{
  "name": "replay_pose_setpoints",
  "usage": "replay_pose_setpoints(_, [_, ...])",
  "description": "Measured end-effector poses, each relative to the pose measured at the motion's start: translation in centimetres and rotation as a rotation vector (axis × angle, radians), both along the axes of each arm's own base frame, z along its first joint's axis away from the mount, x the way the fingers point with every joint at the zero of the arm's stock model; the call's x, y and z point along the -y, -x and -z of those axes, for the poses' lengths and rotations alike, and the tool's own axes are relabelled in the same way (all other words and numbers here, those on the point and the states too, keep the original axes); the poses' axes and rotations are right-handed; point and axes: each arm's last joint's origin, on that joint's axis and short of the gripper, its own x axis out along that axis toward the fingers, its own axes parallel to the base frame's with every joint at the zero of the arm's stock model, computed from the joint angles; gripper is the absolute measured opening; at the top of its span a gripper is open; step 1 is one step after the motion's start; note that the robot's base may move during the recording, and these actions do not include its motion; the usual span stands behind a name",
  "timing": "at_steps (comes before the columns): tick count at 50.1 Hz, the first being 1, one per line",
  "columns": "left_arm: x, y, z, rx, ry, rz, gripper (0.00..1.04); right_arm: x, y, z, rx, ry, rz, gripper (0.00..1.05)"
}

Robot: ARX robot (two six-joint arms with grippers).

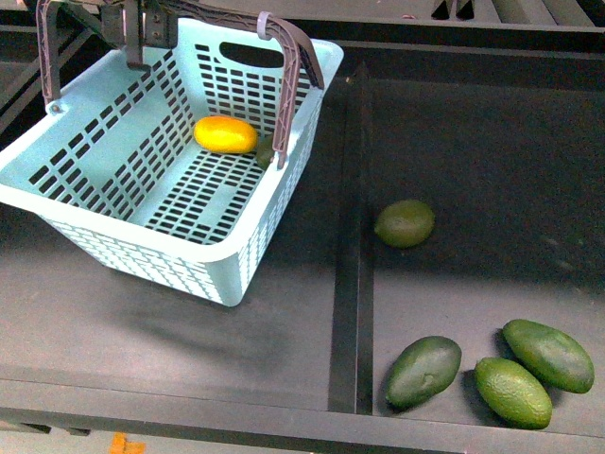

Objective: Pick mango and avocado into basket

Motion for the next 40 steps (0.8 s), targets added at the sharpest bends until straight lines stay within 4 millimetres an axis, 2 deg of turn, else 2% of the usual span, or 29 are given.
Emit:
replay_pose_setpoints(3, [-0.3,0.9,-1.4,0.012,0.010,-0.023,0.80,0.0,0.0,0.0,0.000,0.000,0.000,0.96])
replay_pose_setpoints(7, [-1.1,3.2,-2.9,-0.026,-0.011,-0.050,0.98,0.0,0.0,0.0,0.000,0.000,0.000,0.96])
replay_pose_setpoints(12, [-2.6,7.5,-4.6,-0.175,-0.069,-0.059,0.97,0.0,0.0,0.0,0.000,0.000,0.000,0.96])
replay_pose_setpoints(15, [-3.0,9.3,-5.1,-0.217,-0.093,-0.044,0.97,0.0,0.0,0.0,0.000,0.000,0.000,0.96])
replay_pose_setpoints(17, [-3.5,10.2,-5.0,-0.054,-0.162,0.110,0.88,0.0,0.0,0.0,0.000,0.000,0.000,0.96])
replay_pose_setpoints(19, [-4.2,11.5,-4.6,0.154,-0.374,0.259,0.77,0.0,0.0,0.0,0.000,0.000,0.000,0.96])
replay_pose_setpoints(21, [-5.2,13.1,-4.0,0.324,-0.664,0.345,0.66,0.0,0.0,0.0,0.000,0.000,0.001,0.96])
replay_pose_setpoints(24, [-6.3,14.9,-3.7,0.410,-0.919,0.379,0.55,0.0,0.0,0.0,0.000,0.000,0.001,0.96])
replay_pose_setpoints(26, [-7.3,16.6,-3.7,0.444,-1.123,0.391,0.45,0.0,0.0,0.0,0.000,0.000,0.001,0.96])
replay_pose_setpoints(28, [-8.1,18.0,-3.5,0.443,-1.245,0.406,0.34,0.0,0.0,0.0,0.000,0.000,0.000,0.96])
replay_pose_setpoints(31, [-8.7,19.3,-2.9,0.429,-1.311,0.429,0.23,0.0,0.0,0.0,0.000,0.000,0.000,0.96])
replay_pose_setpoints(35, [-9.6,21.6,-1.8,0.405,-1.365,0.465,0.02,0.0,0.0,0.0,0.000,0.000,0.001,0.96])
replay_pose_setpoints(40, [-10.4,23.8,-1.2,0.405,-1.389,0.464,0.02,0.0,0.0,0.0,0.000,0.000,0.001,0.96])
